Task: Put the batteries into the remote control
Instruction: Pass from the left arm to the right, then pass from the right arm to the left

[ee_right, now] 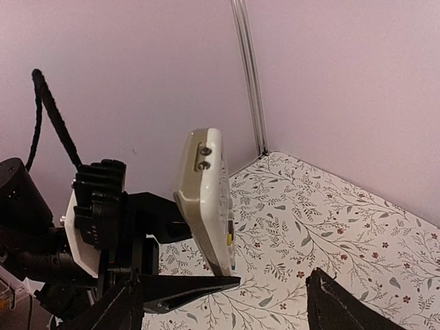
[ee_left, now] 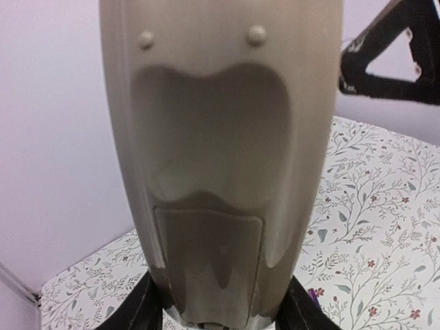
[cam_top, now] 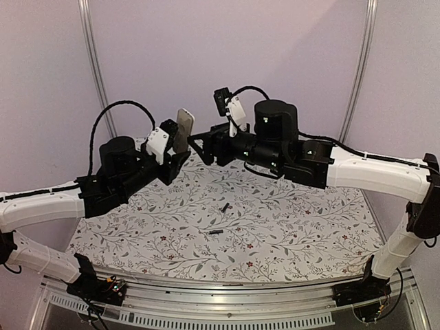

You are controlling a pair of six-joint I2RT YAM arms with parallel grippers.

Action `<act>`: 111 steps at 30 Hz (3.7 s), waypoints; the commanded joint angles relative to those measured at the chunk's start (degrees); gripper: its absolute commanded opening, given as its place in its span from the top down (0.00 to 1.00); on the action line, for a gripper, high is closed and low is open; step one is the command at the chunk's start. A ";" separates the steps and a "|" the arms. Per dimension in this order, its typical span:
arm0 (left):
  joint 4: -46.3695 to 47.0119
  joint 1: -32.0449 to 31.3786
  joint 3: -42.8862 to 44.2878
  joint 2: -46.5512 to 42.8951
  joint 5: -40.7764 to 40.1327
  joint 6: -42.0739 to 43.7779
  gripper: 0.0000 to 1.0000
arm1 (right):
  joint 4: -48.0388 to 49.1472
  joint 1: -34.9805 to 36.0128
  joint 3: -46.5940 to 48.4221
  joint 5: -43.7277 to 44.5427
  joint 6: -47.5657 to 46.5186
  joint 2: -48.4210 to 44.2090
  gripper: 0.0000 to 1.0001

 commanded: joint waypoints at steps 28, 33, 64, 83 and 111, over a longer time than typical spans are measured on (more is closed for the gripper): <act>-4.57 -0.83 -2.12 -1.33 3.81 21.53 1.00 | -38.83 -3.85 28.72 -11.20 10.21 12.56 0.46; -4.85 -0.82 -2.25 -0.87 4.20 22.16 1.00 | -38.94 -4.38 28.73 -10.83 10.89 12.45 0.46; 9.23 -0.75 -12.20 -15.38 14.86 20.21 0.00 | -27.19 -5.75 21.51 -20.97 9.45 4.87 0.94; 36.78 -4.65 -4.62 -10.63 44.76 31.70 0.04 | 2.11 -5.77 7.54 -49.09 5.86 -9.47 0.94; 34.54 -8.12 6.13 -3.40 47.09 51.22 0.03 | -5.67 -5.75 8.93 -50.85 5.30 -10.37 0.94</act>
